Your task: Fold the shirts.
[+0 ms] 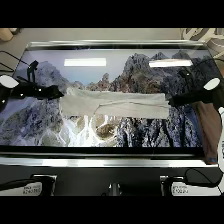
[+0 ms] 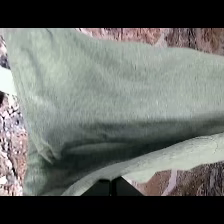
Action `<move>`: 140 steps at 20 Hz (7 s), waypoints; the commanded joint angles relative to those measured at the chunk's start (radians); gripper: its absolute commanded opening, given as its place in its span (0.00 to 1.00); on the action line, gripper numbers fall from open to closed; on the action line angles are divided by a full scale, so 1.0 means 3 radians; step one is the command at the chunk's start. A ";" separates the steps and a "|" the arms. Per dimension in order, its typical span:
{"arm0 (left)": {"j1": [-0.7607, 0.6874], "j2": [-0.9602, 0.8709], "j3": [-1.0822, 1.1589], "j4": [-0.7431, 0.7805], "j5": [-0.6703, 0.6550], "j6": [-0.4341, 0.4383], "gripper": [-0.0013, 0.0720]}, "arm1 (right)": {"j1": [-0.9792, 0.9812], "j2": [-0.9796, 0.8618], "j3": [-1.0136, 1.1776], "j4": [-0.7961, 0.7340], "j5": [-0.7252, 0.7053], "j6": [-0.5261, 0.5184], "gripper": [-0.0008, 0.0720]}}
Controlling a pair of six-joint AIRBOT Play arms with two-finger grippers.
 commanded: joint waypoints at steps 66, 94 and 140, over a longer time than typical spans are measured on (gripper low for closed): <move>-0.0800 0.0439 0.0924 -0.0153 0.0954 0.0050 0.05 | 0.1391 -0.0587 0.0430 0.2227 -0.0427 0.0296 0.82; -0.0921 0.0673 0.0926 0.0195 0.0524 0.0047 0.05 | -0.1008 -0.0018 0.0818 0.1236 0.0778 0.0586 0.04; -0.1392 -0.0300 0.1822 0.2522 -0.1504 -0.1003 0.26 | -0.0455 0.0718 0.0638 -0.0662 0.0509 0.0455 0.73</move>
